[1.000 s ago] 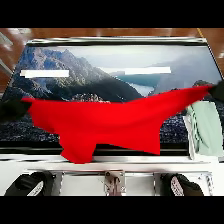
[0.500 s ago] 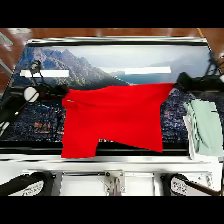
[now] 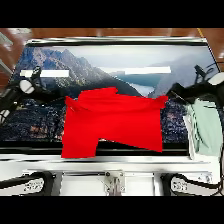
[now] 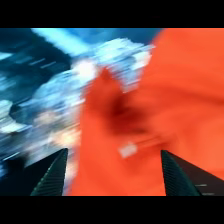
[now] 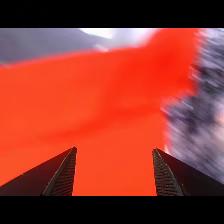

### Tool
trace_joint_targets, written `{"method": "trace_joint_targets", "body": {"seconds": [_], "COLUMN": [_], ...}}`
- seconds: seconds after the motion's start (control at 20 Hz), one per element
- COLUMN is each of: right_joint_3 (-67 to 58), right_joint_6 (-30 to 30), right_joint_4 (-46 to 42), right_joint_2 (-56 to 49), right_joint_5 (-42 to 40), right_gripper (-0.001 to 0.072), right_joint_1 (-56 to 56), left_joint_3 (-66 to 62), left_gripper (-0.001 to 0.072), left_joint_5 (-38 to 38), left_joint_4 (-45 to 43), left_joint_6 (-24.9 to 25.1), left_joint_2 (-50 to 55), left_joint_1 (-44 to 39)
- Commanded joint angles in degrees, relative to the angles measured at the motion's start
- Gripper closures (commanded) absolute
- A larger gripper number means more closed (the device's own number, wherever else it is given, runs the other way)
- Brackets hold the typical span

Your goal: Fold the shirts.

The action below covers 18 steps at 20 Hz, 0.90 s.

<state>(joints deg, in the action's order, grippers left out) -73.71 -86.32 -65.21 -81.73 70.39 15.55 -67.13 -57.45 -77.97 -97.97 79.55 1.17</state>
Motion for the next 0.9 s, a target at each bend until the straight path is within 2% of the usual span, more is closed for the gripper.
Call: {"method": "trace_joint_targets", "body": {"seconds": [0.0,0.1,0.25,0.35,0.4,0.45,0.85], "right_joint_3": [1.6,8.4,20.4,24.4,25.4,25.9,26.0], "right_joint_6": [4.3,5.0,5.9,6.8,7.1,7.1,7.5], "right_joint_4": [-10.8,-7.5,1.1,3.6,4.1,4.2,5.2], "right_joint_2": [2.8,5.9,10.6,11.7,11.7,11.7,11.7], "right_joint_5": [17.6,17.9,9.9,7.8,7.9,8.0,9.2], "right_gripper": [0.0125,0.0125,0.0125,0.0125,0.0125,0.0125,0.0125], "right_joint_1": [6.4,11.1,15.2,15.4,15.4,15.4,15.4], "left_joint_3": [-0.4,4.2,11.8,14.9,15.5,15.6,15.6], "left_gripper": [0.0009,0.0009,0.0009,0.0012,0.0029,0.0079,0.0089], "left_joint_5": [-16.2,-17.3,-10.4,-7.3,-7.0,-7.2,-6.1], "left_joint_4": [3.2,9.8,16.7,20.8,22.0,22.5,29.5], "left_joint_6": [13.3,16.8,18.1,20.2,21.4,22.1,23.6], "left_joint_2": [-0.3,-0.3,-0.2,1.0,2.2,3.7,10.8], "left_joint_1": [9.6,14.2,16.0,15.0,14.1,13.1,8.8]}}
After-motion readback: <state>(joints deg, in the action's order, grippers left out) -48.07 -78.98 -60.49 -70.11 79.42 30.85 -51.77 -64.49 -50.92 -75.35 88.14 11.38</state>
